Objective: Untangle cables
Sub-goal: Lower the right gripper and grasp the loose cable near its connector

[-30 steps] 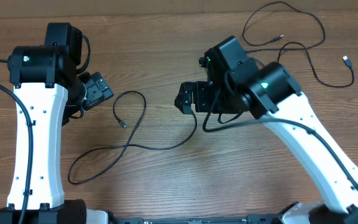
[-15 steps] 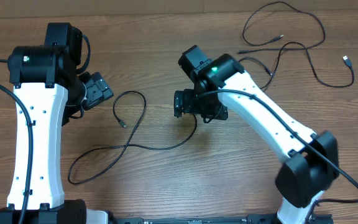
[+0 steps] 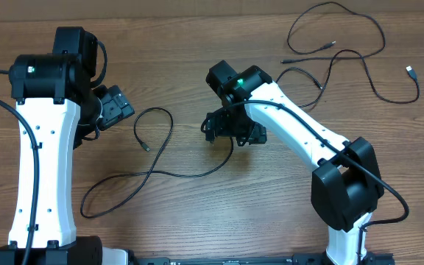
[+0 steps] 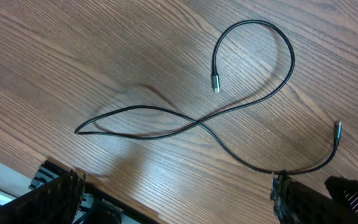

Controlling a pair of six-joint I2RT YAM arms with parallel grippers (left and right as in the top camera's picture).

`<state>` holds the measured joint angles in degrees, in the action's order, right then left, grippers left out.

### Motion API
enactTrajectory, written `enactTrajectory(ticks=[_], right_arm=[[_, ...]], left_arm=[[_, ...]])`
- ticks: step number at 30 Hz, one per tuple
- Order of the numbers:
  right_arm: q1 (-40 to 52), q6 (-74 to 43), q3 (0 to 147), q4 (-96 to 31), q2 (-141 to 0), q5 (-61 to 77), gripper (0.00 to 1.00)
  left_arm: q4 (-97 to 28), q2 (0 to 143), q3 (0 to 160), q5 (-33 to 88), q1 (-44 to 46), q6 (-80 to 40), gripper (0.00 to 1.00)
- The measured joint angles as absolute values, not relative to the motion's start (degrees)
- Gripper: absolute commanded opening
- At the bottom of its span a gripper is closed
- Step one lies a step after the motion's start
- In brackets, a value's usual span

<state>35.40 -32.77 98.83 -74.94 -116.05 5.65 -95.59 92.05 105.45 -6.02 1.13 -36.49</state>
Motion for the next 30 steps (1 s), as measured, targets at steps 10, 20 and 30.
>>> enactTrajectory(ticks=[10,20,30], right_arm=[[35.46,-32.8,98.83,-72.47,-116.05,5.74,1.0],[35.73,-32.8,98.83,-72.16,-116.05,5.48,1.0],[35.73,-32.8,98.48,-71.5,-116.05,4.64,1.0]], left_arm=[[-95.59,92.05,105.45,-6.02,1.13,-36.49,0.99],[-95.59,92.05,105.45,-6.02,1.13,-36.49,1.0],[-95.59,92.05,105.45,-6.02,1.13,-36.49,1.0]])
